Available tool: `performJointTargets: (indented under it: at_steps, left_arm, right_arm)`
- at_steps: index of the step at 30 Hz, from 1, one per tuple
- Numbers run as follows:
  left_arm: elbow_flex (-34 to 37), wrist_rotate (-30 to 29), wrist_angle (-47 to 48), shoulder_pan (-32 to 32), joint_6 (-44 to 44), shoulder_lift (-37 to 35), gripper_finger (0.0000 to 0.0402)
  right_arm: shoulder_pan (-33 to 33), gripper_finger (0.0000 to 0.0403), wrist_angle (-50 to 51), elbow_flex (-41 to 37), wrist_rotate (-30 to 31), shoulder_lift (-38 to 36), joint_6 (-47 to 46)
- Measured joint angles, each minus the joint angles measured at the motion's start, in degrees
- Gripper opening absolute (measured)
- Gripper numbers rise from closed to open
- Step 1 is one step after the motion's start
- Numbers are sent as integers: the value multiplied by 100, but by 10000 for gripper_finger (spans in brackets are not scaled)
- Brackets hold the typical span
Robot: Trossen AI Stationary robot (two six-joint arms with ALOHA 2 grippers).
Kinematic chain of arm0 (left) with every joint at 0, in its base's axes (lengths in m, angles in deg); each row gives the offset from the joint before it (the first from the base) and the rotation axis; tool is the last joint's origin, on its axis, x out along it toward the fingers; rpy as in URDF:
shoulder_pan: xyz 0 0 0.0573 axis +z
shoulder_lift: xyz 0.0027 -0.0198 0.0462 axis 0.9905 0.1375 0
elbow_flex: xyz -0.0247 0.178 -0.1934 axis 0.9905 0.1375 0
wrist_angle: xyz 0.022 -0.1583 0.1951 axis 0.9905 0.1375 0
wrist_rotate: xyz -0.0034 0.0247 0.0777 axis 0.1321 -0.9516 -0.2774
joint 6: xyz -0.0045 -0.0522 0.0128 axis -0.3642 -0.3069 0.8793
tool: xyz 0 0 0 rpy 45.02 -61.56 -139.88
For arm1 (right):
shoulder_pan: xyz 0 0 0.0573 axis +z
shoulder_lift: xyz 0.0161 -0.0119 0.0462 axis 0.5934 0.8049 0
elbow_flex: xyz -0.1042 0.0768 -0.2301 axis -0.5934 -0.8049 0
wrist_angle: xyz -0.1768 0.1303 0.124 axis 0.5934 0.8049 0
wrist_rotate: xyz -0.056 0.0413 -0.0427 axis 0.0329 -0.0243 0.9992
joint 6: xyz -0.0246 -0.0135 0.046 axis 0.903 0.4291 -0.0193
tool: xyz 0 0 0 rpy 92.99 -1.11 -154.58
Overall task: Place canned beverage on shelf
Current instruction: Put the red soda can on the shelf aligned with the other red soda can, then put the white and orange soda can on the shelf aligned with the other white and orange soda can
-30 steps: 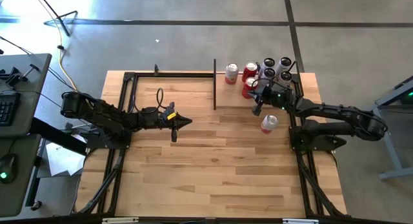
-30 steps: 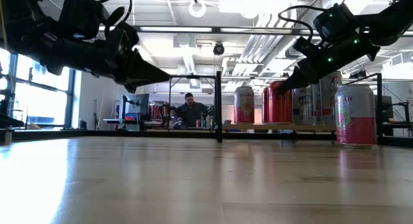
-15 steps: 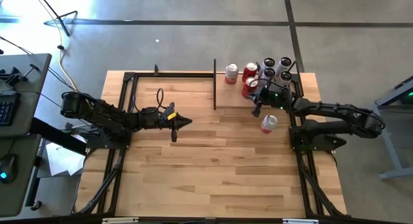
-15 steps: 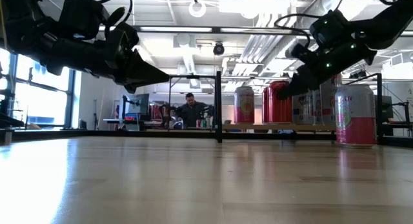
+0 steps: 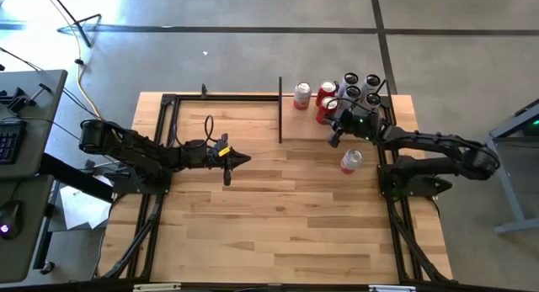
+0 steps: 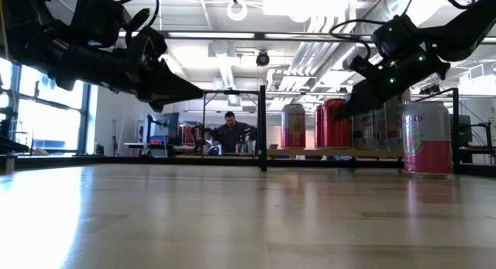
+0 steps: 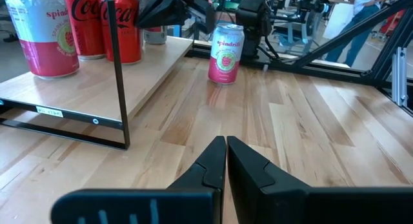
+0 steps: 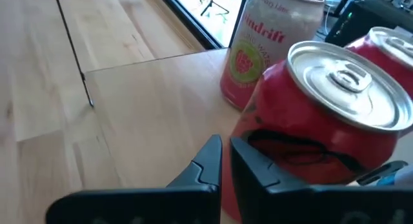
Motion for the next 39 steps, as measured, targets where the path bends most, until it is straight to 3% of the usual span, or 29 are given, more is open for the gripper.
performJointTargets:
  at_steps: [7,11,15,22,31,39]
  left_arm:
    - [0,0,0,-2,0,0,7]
    - [0,0,0,-2,0,0,7]
    - [0,0,0,-2,0,0,7]
    - [0,0,-1,-4,0,0,7]
    - [0,2,0,-4,0,0,7]
    - [0,101,2,-4,-2,0,7]
  right_arm:
    - [335,14,228,17,201,-316,-114]
    - [541,14,1132,436,828,-366,-153]
    - [573,14,2023,937,1116,-238,-153]
    - [576,14,2439,1492,1613,225,-108]
    - [781,14,2760,1856,1652,529,-46]
    - [1495,14,4492,2643,1643,222,-538]
